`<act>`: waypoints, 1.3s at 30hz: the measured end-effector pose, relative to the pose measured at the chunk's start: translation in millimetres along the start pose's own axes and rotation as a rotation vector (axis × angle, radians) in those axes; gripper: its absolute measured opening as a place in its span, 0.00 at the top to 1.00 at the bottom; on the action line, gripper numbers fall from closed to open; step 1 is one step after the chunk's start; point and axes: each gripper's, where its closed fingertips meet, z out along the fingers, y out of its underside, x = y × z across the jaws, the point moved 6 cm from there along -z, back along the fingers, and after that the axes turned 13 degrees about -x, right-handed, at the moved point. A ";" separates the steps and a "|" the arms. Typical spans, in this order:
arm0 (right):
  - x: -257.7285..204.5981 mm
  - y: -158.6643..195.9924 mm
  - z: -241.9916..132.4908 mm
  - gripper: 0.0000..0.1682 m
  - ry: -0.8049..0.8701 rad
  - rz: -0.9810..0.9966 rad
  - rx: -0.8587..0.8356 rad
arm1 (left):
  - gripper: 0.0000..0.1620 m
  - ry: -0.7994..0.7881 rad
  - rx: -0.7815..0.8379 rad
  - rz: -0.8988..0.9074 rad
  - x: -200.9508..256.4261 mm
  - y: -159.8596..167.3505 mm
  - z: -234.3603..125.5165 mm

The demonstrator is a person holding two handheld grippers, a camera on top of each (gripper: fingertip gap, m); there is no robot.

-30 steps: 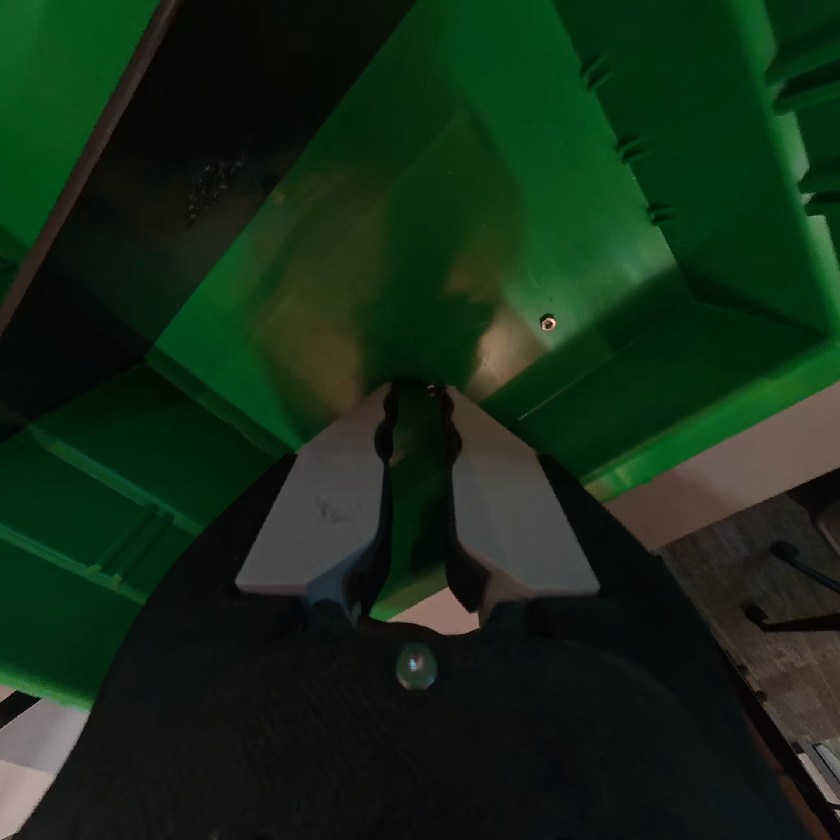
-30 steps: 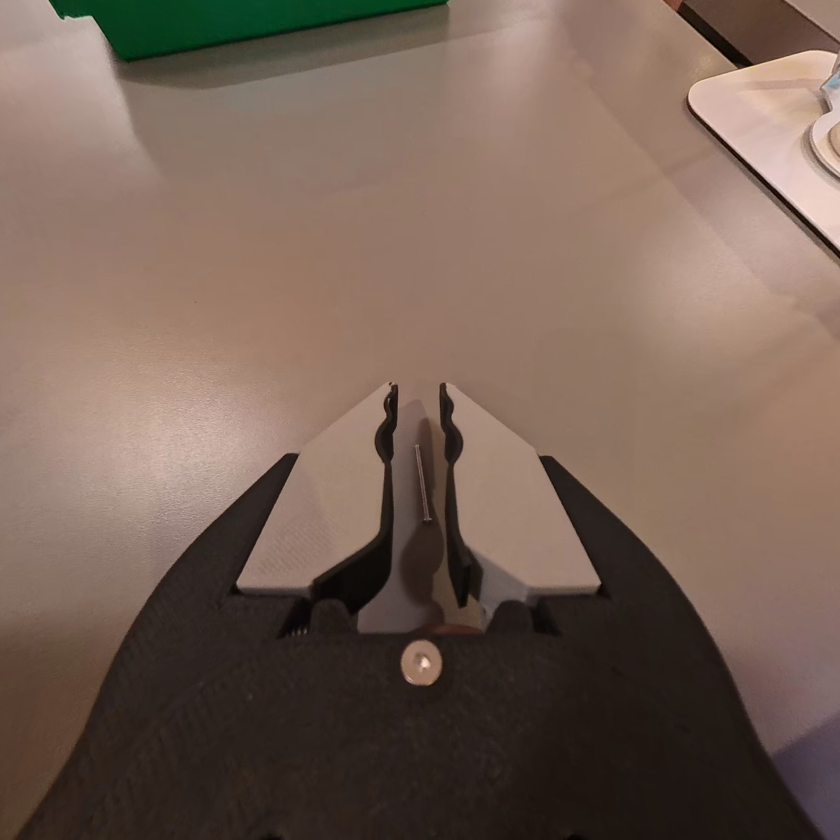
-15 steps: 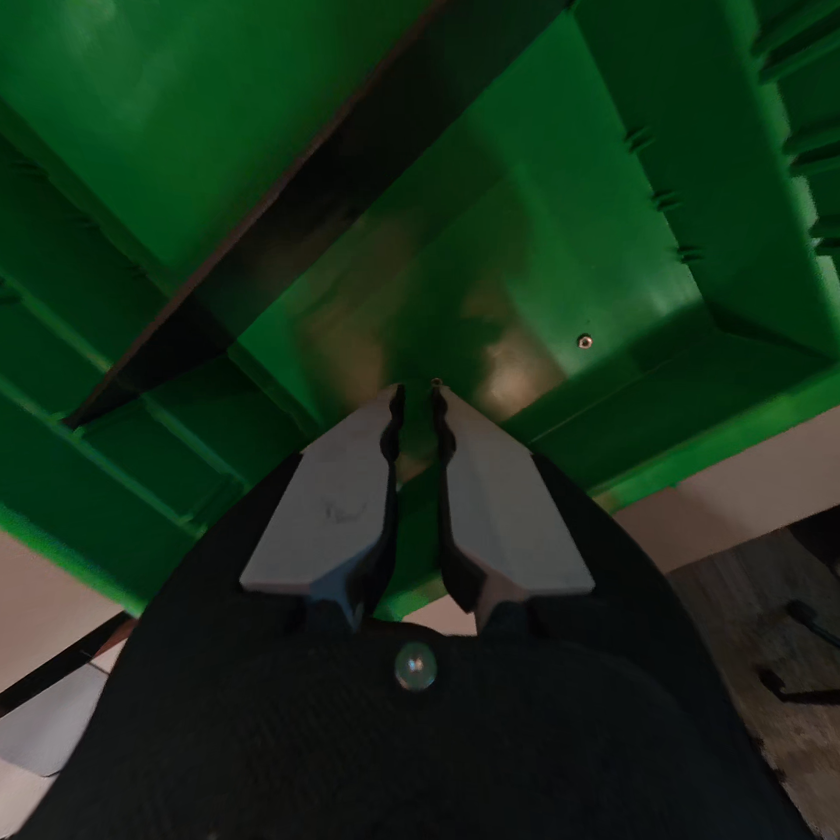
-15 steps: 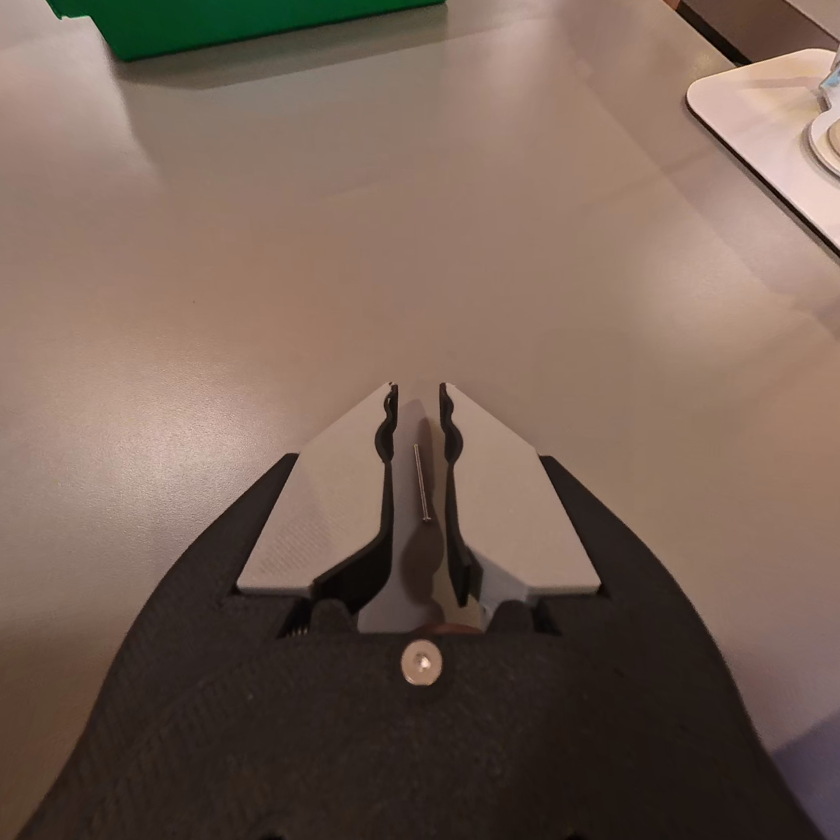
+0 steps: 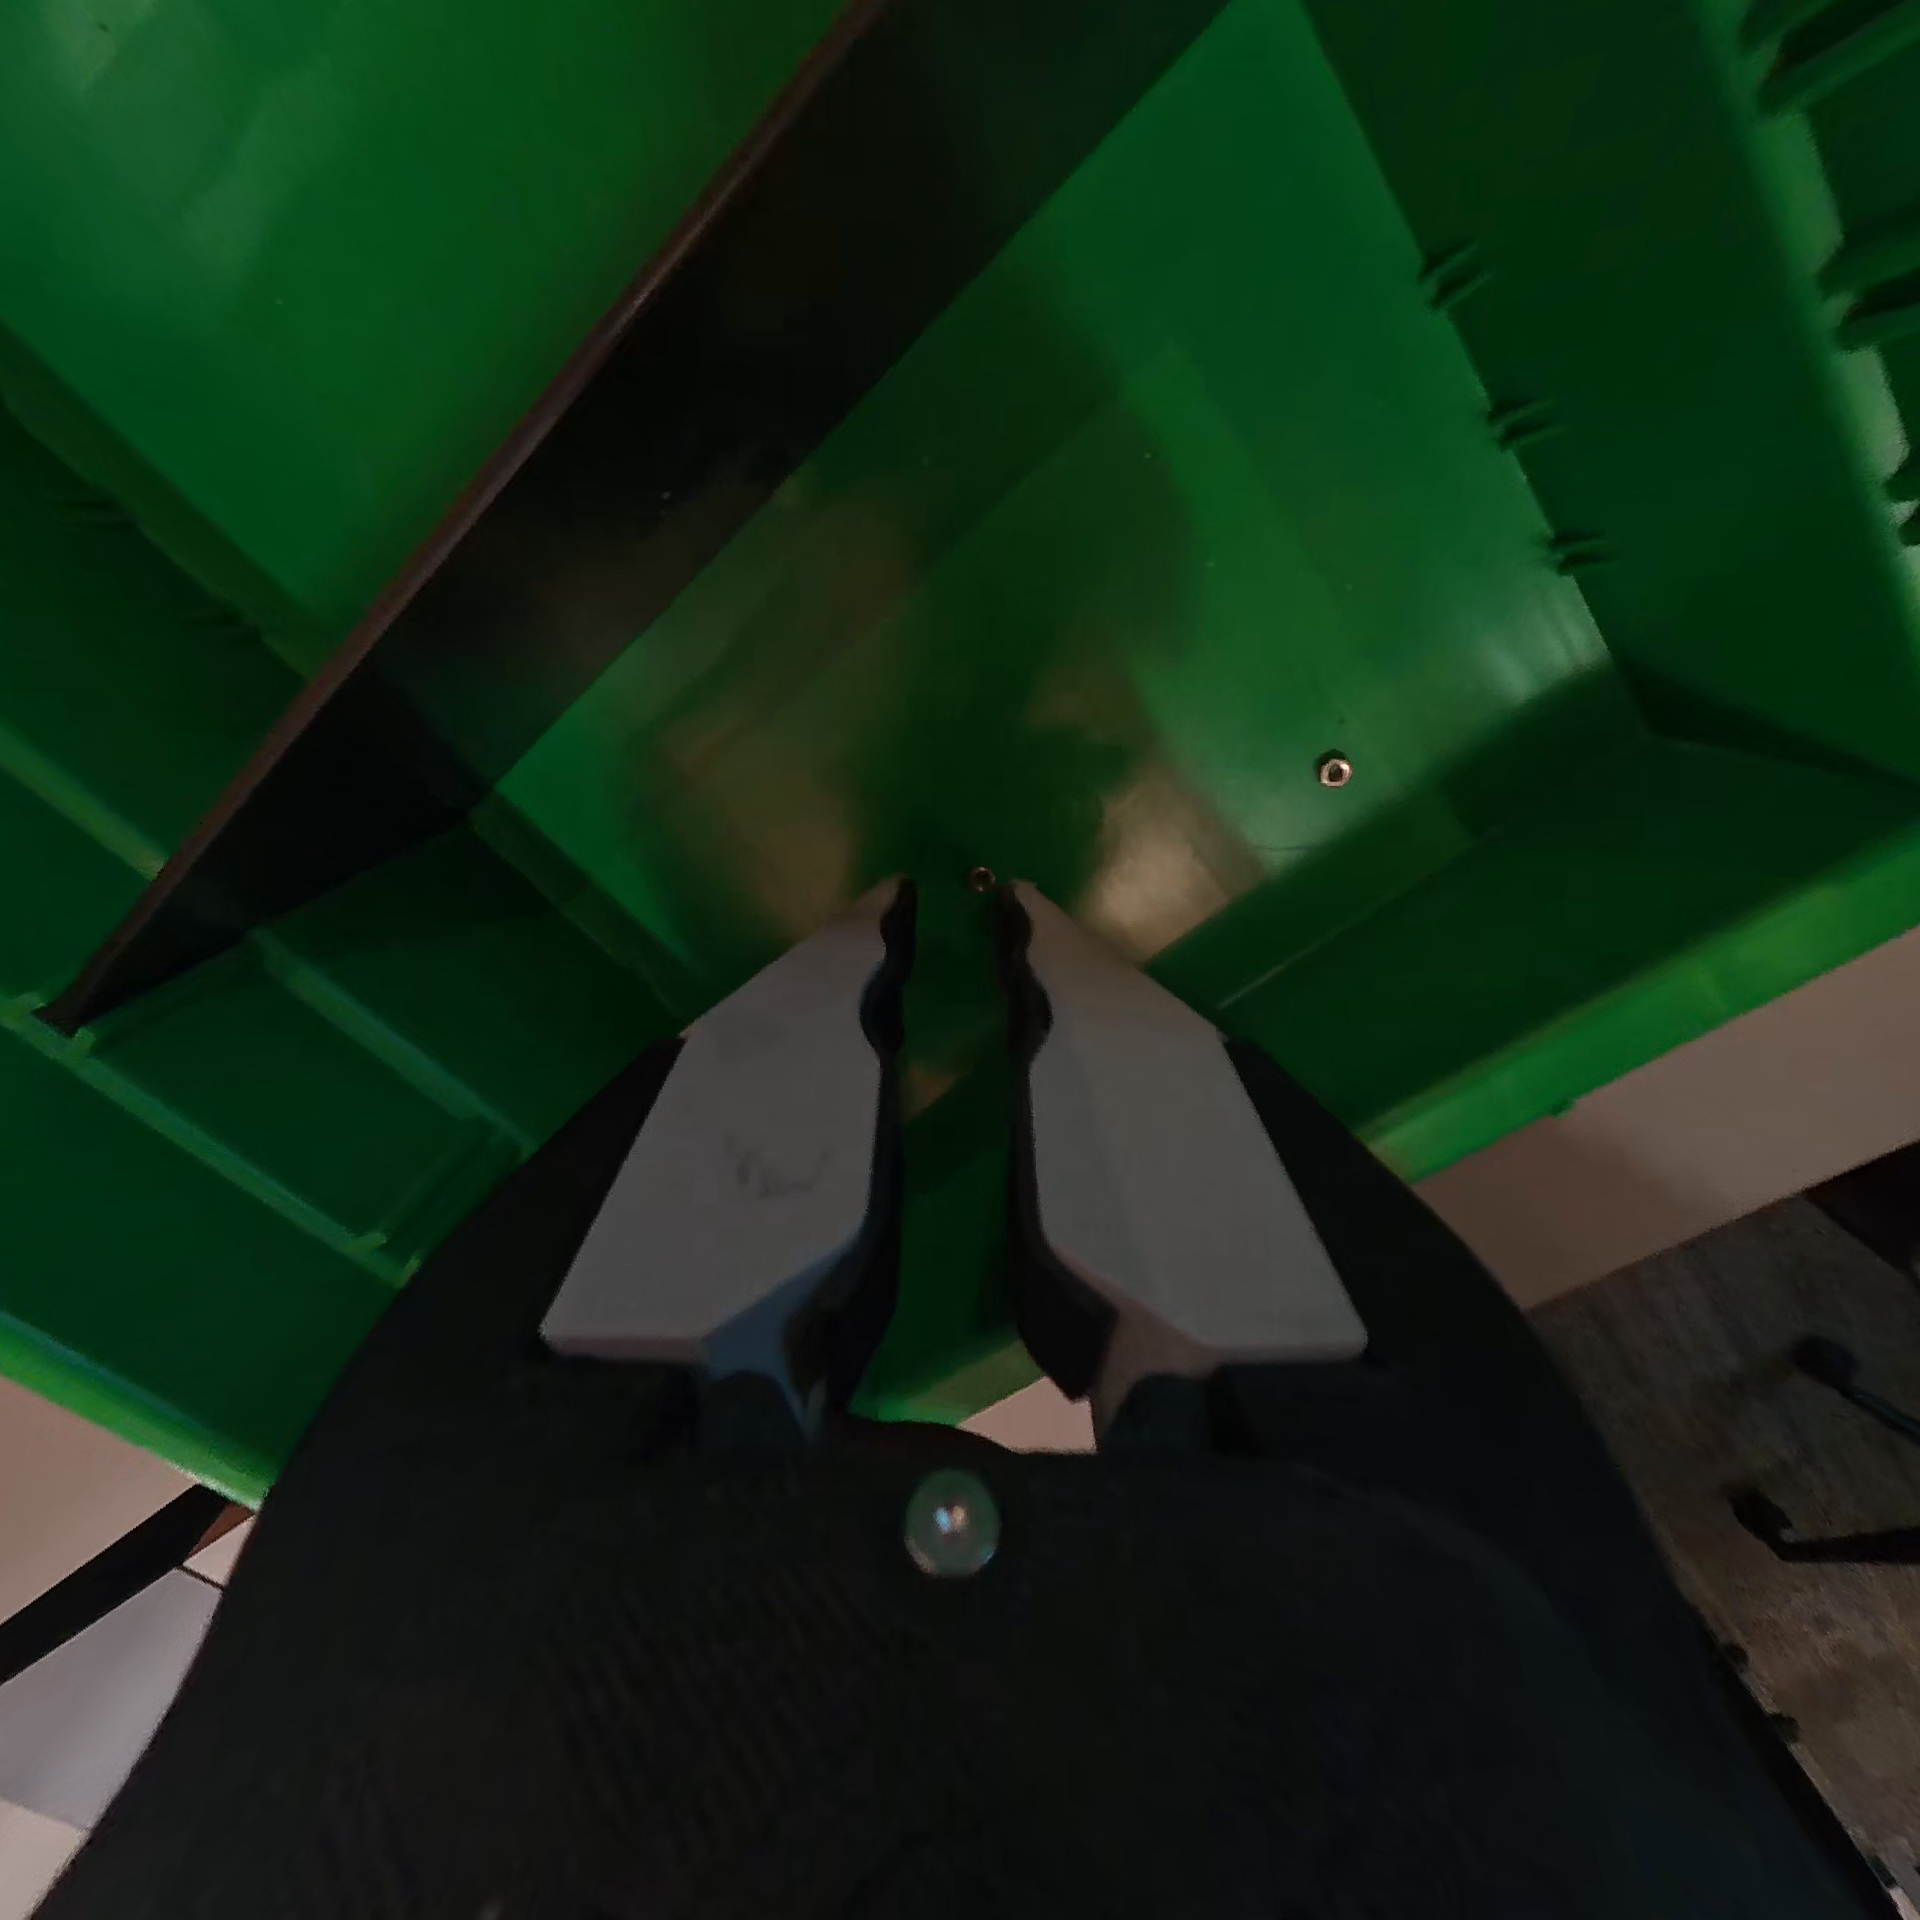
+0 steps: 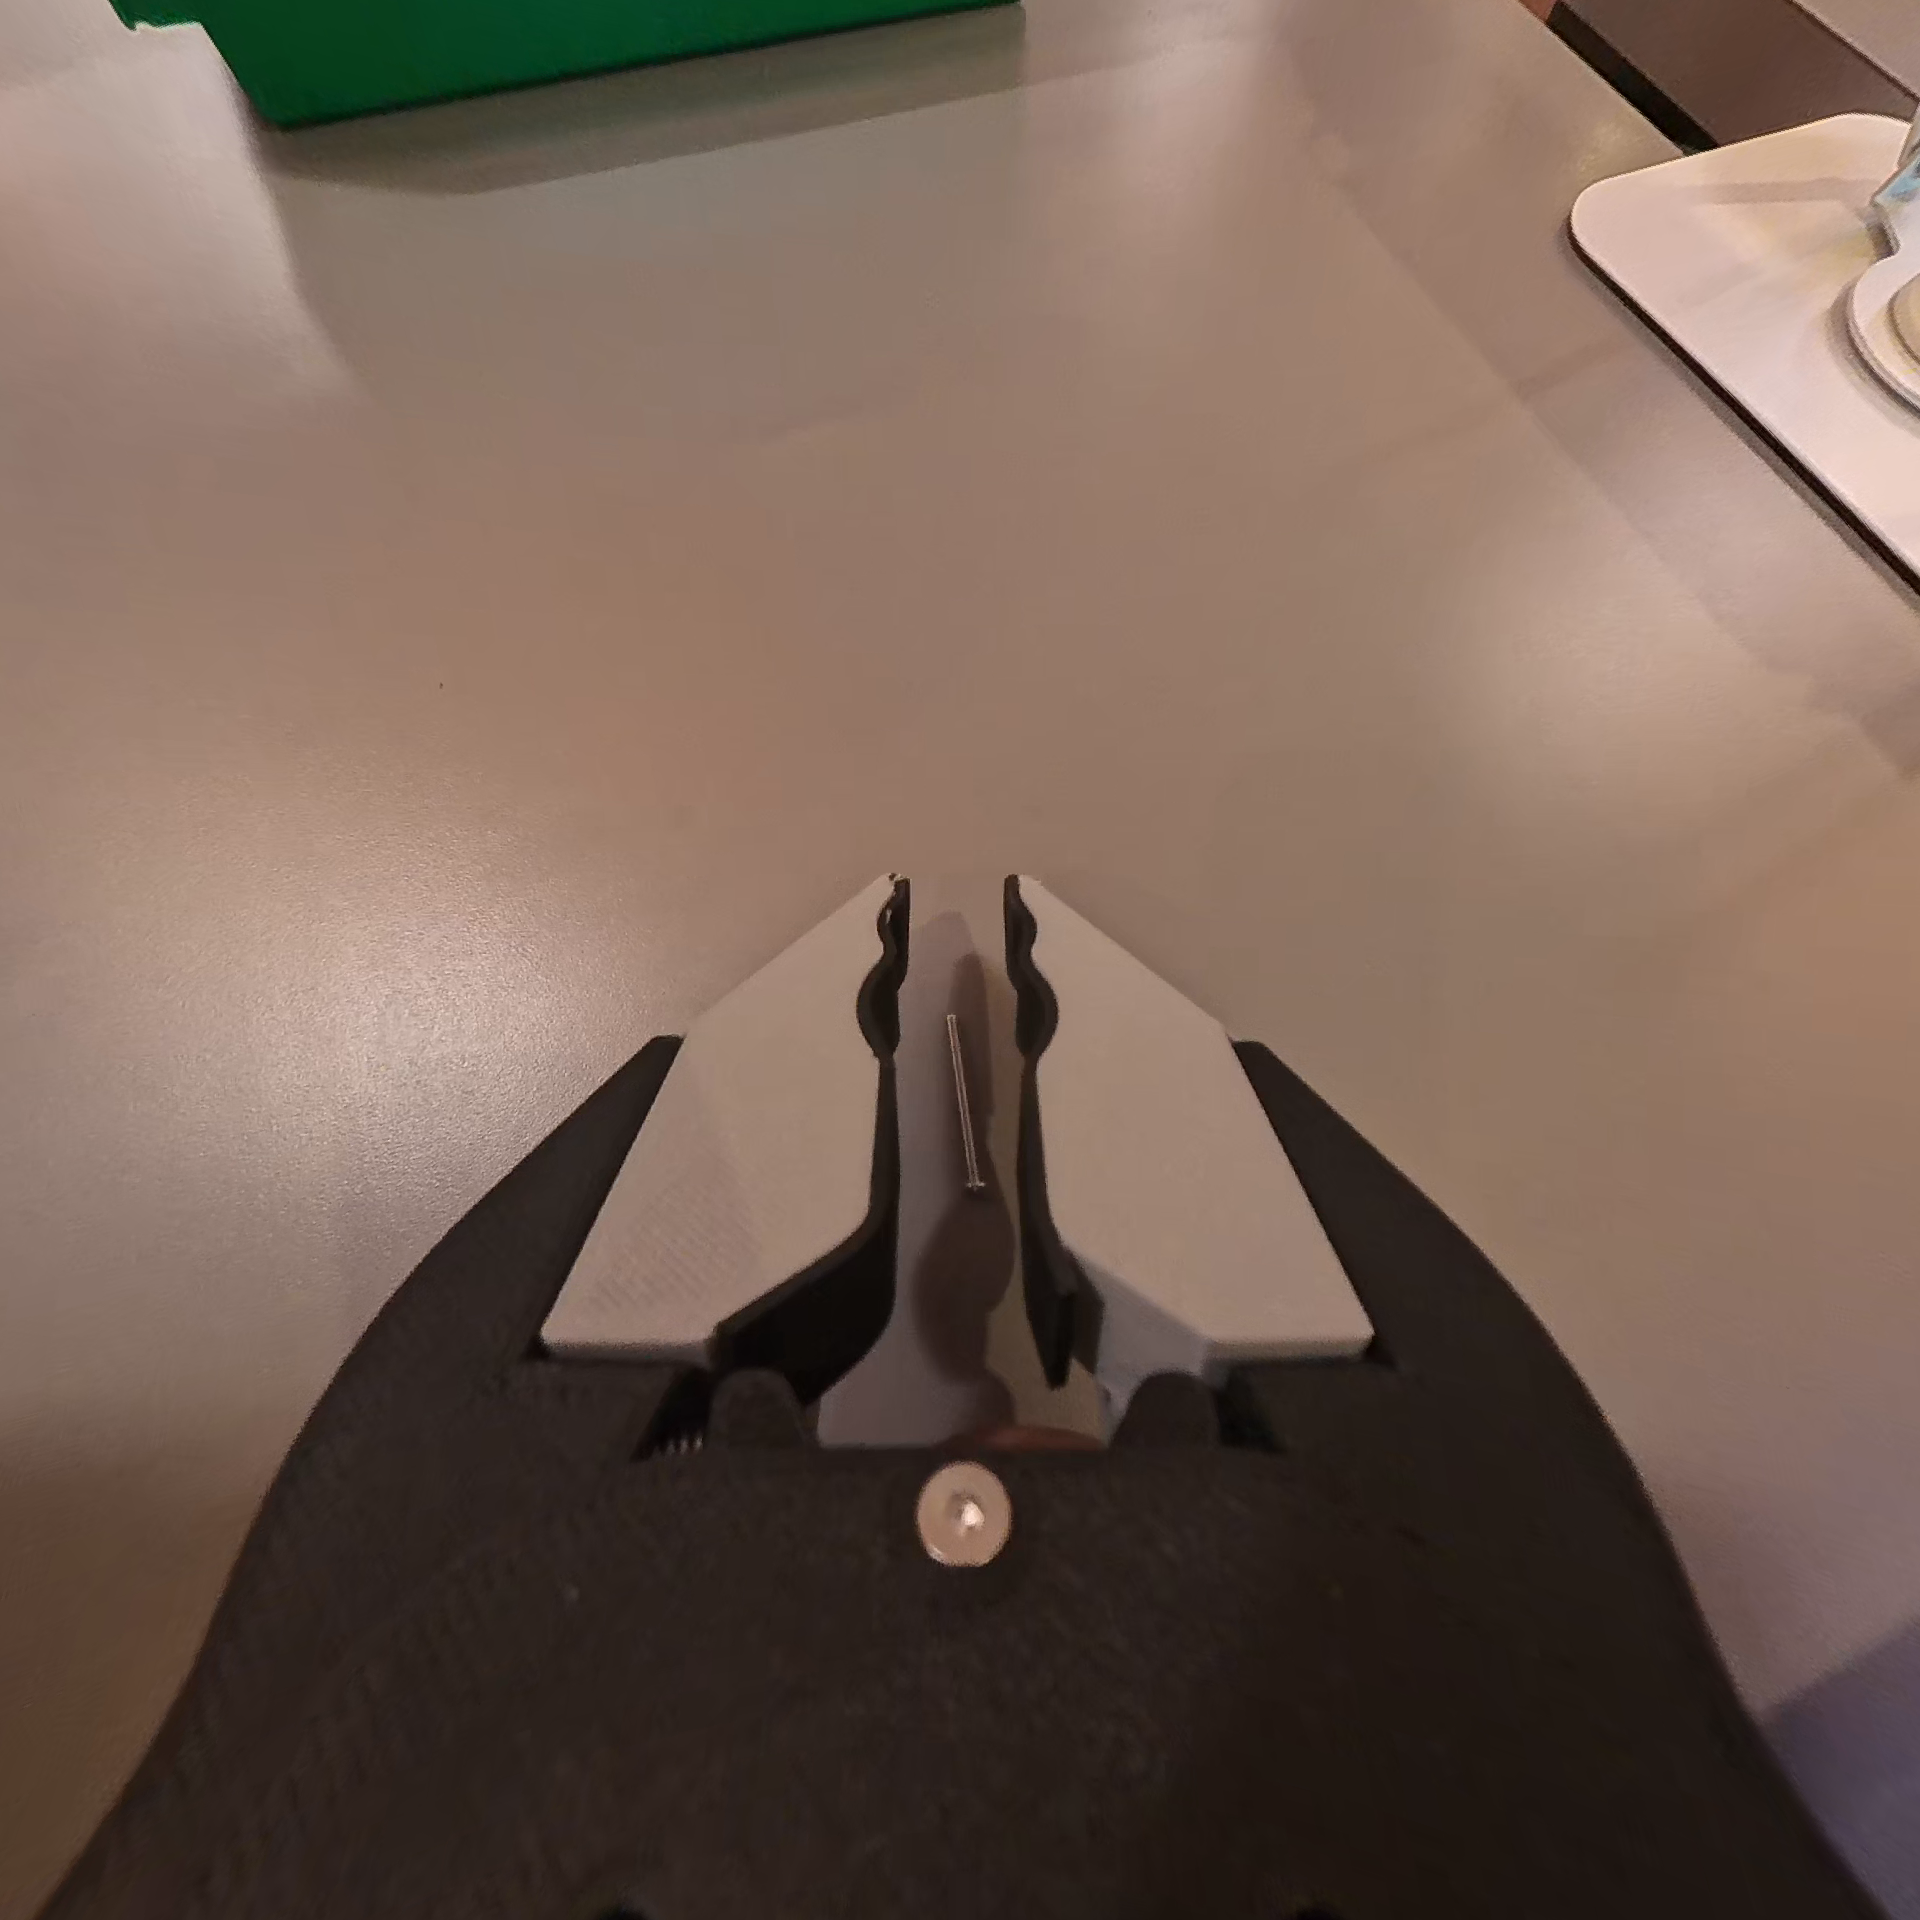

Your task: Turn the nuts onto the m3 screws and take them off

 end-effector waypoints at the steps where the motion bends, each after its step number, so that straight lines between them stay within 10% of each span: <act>1: 0.0 0.1 0.1 0.91 0.000 -0.001 -0.001 | 0.90 0.001 -0.004 0.002 0.0 0.4 0.2; 39: -1.7 -0.6 0.0 0.91 0.001 -0.009 0.000 | 0.90 -0.018 -0.038 0.013 1.1 -1.9 4.8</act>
